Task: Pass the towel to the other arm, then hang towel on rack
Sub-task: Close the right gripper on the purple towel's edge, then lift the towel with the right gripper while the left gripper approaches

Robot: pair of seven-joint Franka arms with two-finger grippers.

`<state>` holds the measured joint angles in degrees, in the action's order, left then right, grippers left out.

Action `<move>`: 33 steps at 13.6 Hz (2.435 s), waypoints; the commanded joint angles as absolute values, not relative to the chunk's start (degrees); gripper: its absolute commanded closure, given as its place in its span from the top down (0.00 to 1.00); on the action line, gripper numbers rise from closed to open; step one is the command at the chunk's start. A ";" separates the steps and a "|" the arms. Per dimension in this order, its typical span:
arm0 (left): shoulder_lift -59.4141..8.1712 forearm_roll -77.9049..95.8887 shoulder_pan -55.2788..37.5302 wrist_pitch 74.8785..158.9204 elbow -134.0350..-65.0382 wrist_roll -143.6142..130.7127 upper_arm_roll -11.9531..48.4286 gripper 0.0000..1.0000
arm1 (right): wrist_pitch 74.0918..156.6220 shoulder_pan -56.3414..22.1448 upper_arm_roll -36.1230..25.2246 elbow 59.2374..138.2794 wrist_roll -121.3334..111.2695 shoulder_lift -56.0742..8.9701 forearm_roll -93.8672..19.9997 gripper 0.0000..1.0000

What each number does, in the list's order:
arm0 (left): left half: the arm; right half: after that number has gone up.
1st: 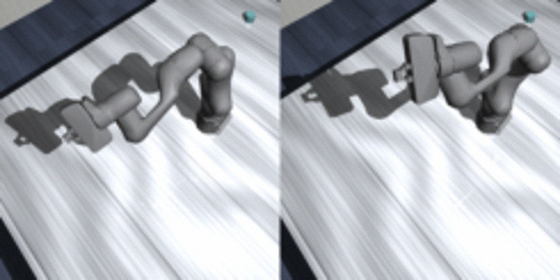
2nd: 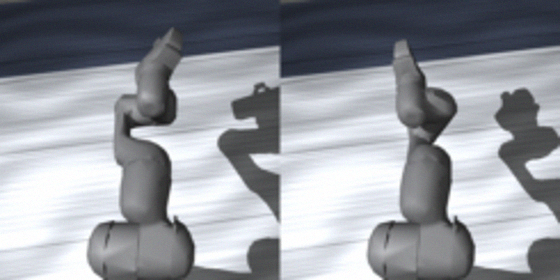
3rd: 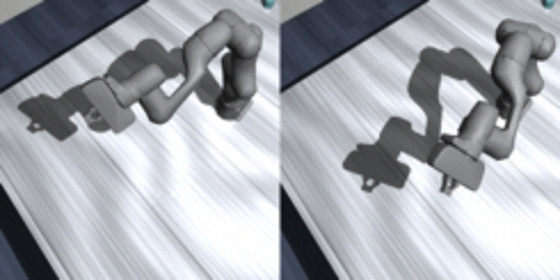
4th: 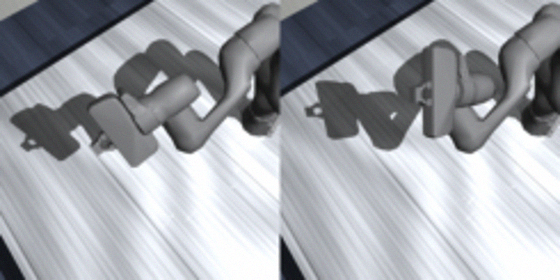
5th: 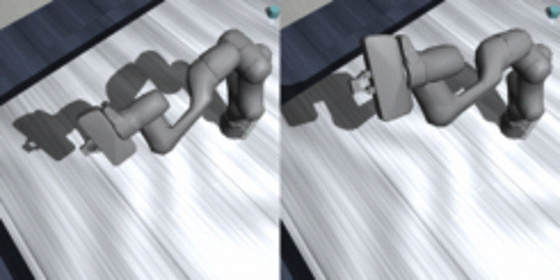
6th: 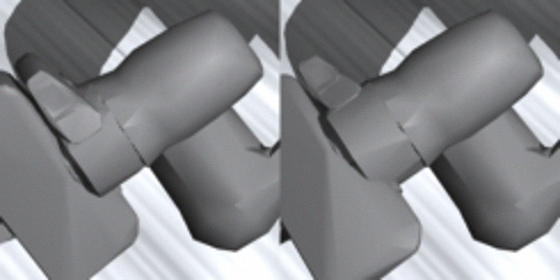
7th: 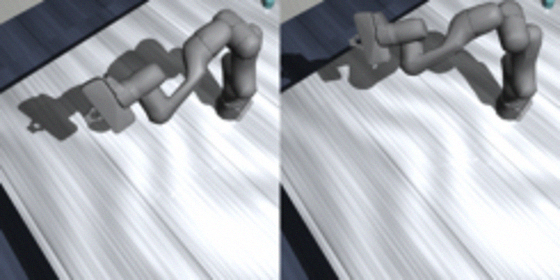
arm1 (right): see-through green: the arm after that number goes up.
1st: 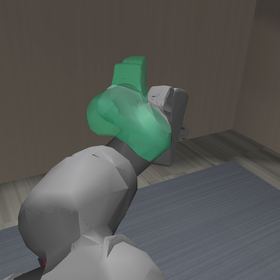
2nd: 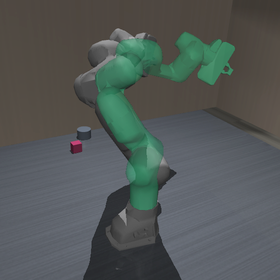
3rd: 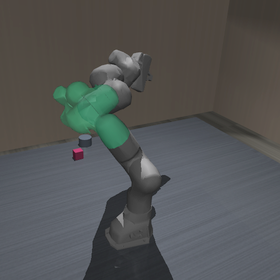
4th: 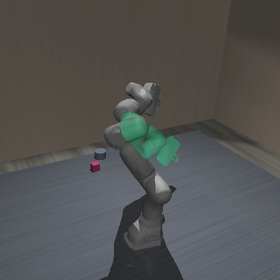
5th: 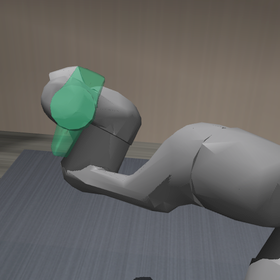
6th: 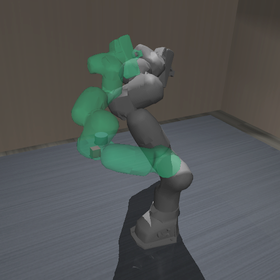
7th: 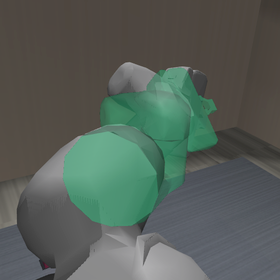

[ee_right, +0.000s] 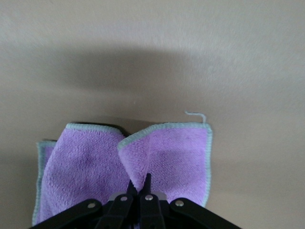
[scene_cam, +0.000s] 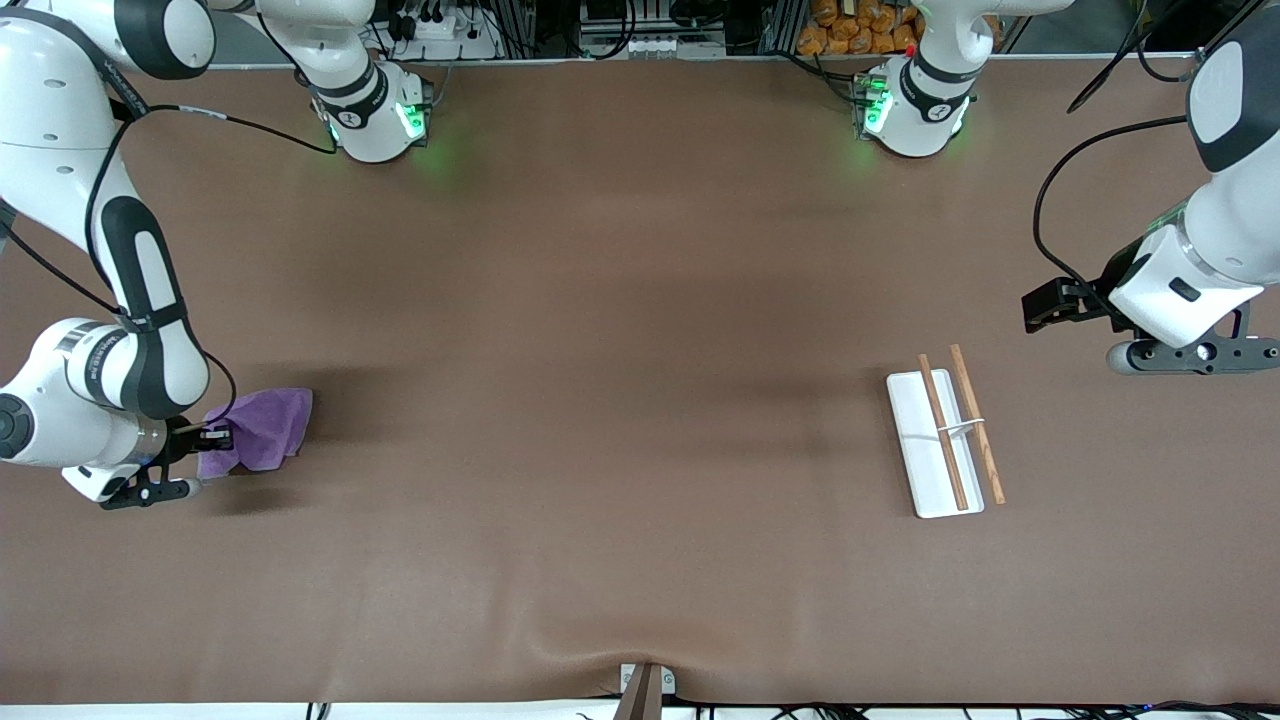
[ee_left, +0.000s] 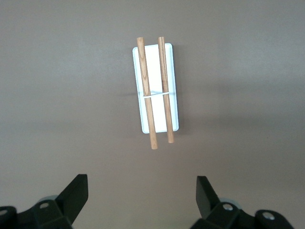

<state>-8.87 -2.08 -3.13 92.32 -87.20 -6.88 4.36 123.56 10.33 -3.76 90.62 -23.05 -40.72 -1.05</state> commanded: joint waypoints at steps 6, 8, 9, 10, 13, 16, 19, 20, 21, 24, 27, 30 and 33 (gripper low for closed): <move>-8.44 -1.14 -2.90 92.90 -88.06 -6.33 4.48 1.00 | 117.25 10.02 1.13 90.44 -24.86 -26.12 -1.76 0.00; -8.35 -1.14 -2.81 92.90 -88.42 -6.33 4.48 1.00 | 117.33 9.93 4.03 89.83 -26.54 -23.30 -1.76 0.00; -8.18 -1.14 -2.81 92.90 -88.77 -6.24 4.40 1.00 | 117.25 9.41 5.52 89.30 -26.54 -22.51 -1.67 0.00; -8.00 -1.14 -2.73 92.90 -88.94 -6.33 4.48 1.00 | 117.16 8.97 6.76 89.12 -26.54 -21.80 -1.67 0.00; -7.82 -1.14 -2.55 92.90 -89.03 -6.24 4.48 1.00 | 115.32 8.17 9.57 88.77 -25.67 -20.04 -1.76 0.00; -8.35 -1.05 -2.55 93.68 -88.86 -6.42 4.48 1.00 | 112.51 8.09 11.94 87.11 -23.13 -18.37 -1.76 0.00; -11.93 6.63 -3.16 96.15 -87.20 -7.38 4.40 1.00 | 107.85 7.74 14.14 84.21 -21.88 -18.46 -3.15 0.00; -13.87 11.99 -3.16 98.24 -86.14 -7.73 4.31 1.00 | 107.75 7.30 15.63 83.16 -22.06 -18.46 -3.86 0.00; -15.10 15.87 -3.16 100.70 -86.05 -9.04 4.31 1.00 | 107.75 7.29 17.47 82.97 -21.97 -18.46 -3.95 0.00; -17.57 21.51 -3.25 105.89 -86.04 -14.83 4.39 1.00 | 108.37 6.95 22.84 82.88 -21.71 -18.63 -5.71 0.00; -20.12 29.33 -3.16 107.75 -86.13 -16.70 4.39 1.00 | 110.99 2.92 25.05 82.88 -21.62 -18.90 -6.06 0.00; -22.93 35.22 -2.46 108.54 -86.04 -18.62 4.31 1.00 | 114.69 -2.45 24.96 82.97 -17.25 -19.07 -7.73 0.00; -24.60 41.38 -3.60 113.27 -86.13 -21.52 4.39 1.00 | 118.03 -5.70 25.05 83.06 -11.89 -20.82 -7.91 0.00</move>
<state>-23.39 38.73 -2.88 110.93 -87.37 -18.77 4.23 116.28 -4.43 25.12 83.63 -14.65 -19.38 -6.69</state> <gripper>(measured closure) 0.000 0.978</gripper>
